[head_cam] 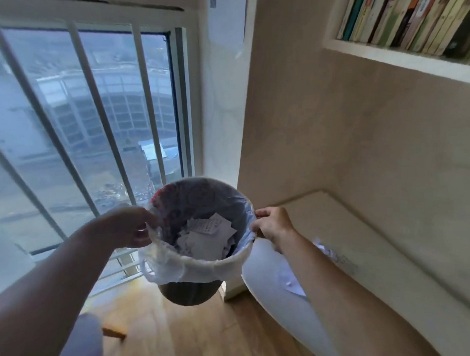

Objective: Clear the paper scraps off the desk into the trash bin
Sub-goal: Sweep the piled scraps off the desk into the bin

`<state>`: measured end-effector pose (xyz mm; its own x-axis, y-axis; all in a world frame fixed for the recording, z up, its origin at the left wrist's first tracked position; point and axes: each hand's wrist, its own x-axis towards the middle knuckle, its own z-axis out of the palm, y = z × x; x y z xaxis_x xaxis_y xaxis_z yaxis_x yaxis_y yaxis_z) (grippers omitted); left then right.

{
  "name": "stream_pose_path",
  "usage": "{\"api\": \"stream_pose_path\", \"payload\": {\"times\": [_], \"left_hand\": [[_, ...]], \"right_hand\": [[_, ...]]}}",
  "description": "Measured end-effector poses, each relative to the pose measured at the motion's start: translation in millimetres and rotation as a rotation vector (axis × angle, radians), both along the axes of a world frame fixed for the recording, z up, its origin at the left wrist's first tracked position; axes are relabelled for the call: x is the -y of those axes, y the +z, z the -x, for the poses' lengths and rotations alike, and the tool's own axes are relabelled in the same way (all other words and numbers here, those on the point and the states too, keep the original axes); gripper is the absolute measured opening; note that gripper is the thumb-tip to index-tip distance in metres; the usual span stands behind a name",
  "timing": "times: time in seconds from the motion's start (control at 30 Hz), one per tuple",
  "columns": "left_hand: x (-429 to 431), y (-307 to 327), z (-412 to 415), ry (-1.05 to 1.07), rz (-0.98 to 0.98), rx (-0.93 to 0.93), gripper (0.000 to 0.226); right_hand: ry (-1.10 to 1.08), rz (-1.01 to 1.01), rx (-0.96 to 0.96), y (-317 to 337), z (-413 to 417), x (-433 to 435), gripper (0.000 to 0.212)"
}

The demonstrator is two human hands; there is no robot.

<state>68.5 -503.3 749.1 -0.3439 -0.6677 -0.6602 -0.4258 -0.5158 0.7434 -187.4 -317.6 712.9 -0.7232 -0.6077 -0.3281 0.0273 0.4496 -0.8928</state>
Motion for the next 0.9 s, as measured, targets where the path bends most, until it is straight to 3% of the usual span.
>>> {"api": "stream_pose_path", "payload": {"times": [0.2,0.37,0.53,0.73,0.9], "left_hand": [[-15.0,-17.1,-69.9,0.030,0.025,0.023,0.024],[-33.7,-69.6,-96.2,0.041,-0.030,0.037,0.019],[-50.5,-125.3,-97.0,-0.032,-0.088,0.062,0.012],[-79.4,-171.5,-77.0,-0.046,-0.093,0.114,0.025],[-91.0,-190.8,-61.7,-0.083,-0.099,0.253,0.021]], "right_hand": [[0.102,-0.046,0.102,-35.8,-60.9,2.9,0.029],[0.068,-0.153,0.146,-82.7,-93.4,-13.2,0.029],[-0.055,-0.234,0.178,-129.9,-108.1,-39.3,0.032],[-0.027,-0.316,0.284,-182.7,-109.8,-70.6,0.022],[0.056,-0.361,0.250,-194.7,-91.7,-85.6,0.055]]}}
